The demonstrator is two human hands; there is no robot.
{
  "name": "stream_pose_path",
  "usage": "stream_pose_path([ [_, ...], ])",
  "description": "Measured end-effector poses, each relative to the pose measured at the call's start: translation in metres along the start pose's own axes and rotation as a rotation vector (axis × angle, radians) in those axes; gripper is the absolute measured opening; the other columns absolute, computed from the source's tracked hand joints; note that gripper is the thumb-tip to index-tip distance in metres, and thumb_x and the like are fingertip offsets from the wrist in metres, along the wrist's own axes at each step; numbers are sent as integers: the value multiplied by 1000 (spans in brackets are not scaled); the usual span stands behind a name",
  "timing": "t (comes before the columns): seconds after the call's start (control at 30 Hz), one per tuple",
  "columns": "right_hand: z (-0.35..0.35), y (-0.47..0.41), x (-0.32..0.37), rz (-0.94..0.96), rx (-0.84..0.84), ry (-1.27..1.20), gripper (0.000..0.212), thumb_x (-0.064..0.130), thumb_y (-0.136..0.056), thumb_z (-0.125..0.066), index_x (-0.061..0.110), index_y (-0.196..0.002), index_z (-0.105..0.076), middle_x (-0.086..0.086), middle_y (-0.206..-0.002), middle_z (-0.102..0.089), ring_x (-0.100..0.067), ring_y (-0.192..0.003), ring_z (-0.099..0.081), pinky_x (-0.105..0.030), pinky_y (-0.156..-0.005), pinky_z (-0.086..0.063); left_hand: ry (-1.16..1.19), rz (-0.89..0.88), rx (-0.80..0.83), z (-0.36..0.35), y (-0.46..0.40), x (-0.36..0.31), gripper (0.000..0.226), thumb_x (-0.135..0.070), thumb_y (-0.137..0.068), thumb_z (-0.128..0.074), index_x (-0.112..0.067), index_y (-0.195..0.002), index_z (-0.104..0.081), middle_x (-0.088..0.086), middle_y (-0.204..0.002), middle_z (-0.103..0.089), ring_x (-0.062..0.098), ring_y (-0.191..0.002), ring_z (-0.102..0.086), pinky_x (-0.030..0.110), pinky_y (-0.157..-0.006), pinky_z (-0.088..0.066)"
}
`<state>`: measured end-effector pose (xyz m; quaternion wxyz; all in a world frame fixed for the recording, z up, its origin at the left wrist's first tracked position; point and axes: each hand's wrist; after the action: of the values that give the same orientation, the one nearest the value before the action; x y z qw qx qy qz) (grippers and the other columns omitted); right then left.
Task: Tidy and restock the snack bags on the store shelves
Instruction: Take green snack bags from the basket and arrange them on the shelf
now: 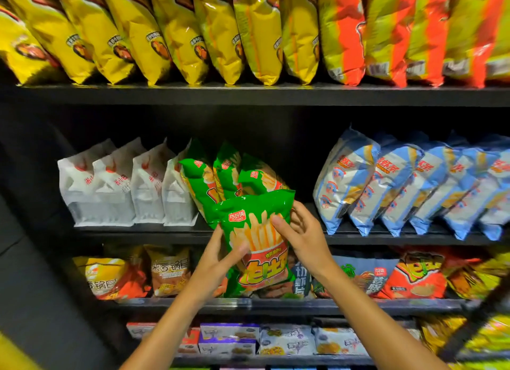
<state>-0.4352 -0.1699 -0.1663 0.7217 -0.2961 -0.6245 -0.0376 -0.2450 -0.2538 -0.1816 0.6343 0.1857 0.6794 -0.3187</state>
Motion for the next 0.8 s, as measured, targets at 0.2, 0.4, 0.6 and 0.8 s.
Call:
stream_pose_path([
  [0.2,6,24,-8,-64,54,6,57,47,-86,-74,21,-134,-59,5,-131,-70,-13,-126,-63,-42,-110,-49,66,-12,-144,-16,-6,-7,38,-22,-81,-83,-14,-115,-67,1,-105,-80,17,-98,-76,26,-79,-61],
  [0.4,22,29,10,-42,3,11,31,30,-88,-80,19,-116,-73,2,-117,-76,-15,-114,-70,-42,-101,-55,-9,-44,-109,-17,4,-2,36,-10,-80,-78,0,-113,-69,4,-99,-80,13,-91,-76,20,-75,-56],
  [0.6,28,43,15,39,-64,-34,16,13,-80,-82,24,-91,-84,-4,-97,-80,-18,-92,-76,-28,-78,-58,-10,25,24,-19,15,-6,26,-7,-84,-78,-10,-108,-68,-5,-96,-80,8,-89,-76,17,-73,-55],
  [0.8,29,57,23,85,-96,-46,14,12,-78,-81,14,-92,-81,-4,-92,-80,-17,-88,-76,-28,-77,-60,186,32,160,-15,20,-13,50,-21,-78,-80,-10,-124,-65,11,-114,-76,24,-106,-73,29,-83,-58],
])
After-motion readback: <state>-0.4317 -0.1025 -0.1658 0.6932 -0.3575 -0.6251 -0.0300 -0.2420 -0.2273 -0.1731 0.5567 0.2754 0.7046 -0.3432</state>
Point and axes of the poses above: each hand's wrist, its own y-axis away from the middle knuckle, its own z-axis out of the back of the hand, x = y × z
